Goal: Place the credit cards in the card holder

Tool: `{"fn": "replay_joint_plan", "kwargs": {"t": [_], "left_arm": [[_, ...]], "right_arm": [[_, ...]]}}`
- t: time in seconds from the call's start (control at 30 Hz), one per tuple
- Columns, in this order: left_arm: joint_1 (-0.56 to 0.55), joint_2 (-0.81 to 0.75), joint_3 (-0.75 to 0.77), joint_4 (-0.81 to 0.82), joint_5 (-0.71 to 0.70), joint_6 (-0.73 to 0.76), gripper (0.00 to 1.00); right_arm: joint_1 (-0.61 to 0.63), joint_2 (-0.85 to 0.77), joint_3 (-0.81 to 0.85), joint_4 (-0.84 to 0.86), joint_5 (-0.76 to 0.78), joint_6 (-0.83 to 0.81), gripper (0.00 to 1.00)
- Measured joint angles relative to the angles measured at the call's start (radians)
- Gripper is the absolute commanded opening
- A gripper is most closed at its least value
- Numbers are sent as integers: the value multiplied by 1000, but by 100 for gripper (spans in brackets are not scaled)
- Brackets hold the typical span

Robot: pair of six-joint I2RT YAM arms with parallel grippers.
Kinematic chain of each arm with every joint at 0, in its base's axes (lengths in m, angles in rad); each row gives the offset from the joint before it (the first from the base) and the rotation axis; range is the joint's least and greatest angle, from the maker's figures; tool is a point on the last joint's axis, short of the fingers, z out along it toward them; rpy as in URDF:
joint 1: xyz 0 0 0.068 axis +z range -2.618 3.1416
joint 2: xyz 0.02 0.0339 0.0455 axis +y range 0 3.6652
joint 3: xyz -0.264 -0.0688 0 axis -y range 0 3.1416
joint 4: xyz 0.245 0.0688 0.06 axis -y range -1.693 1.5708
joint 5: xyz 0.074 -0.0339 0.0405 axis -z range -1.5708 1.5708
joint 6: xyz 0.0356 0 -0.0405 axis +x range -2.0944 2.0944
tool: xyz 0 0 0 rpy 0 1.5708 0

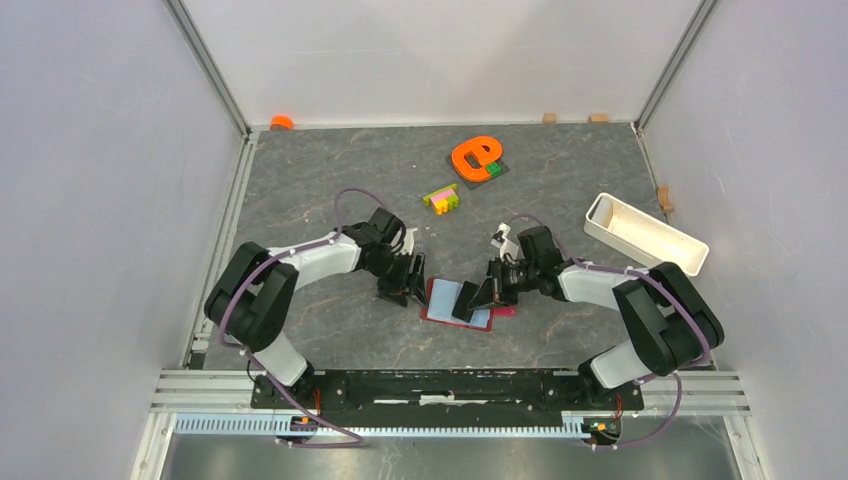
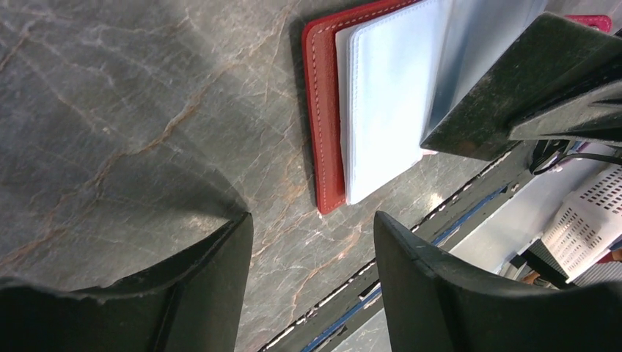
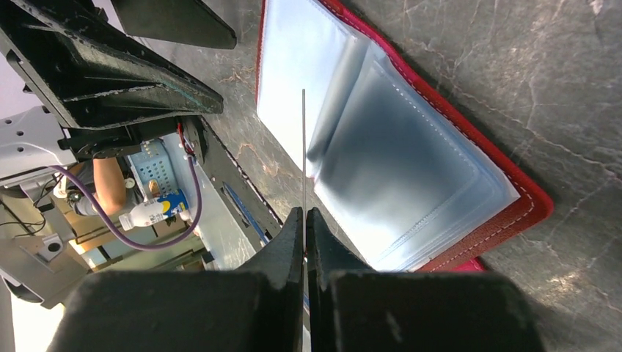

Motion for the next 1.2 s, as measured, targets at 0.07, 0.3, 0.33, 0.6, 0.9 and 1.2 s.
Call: {"fn": "replay_joint_plan", "kwargs": {"t": [0.07, 0.3, 0.33, 0.6, 0.9, 1.2], "left_arm": [[-7, 16, 12, 1, 0, -3, 64], [-26, 66, 45, 9, 17, -16, 59], [-28, 68, 45, 10, 22, -17, 59], [-35, 72, 47, 8, 23, -18, 54], [-52, 88, 55, 8, 24, -18, 49], [-56, 101, 61, 3, 26, -18, 44]], "right_arm": [[2, 5, 0, 2, 2, 0, 0], [2, 12, -9, 3, 11, 4, 0], [2, 12, -9, 4, 13, 4, 0], [2, 25, -9, -6, 31, 0, 0], [34, 58, -16, 8, 28, 8, 0], [44, 97, -16, 38, 16, 28, 0]]}}
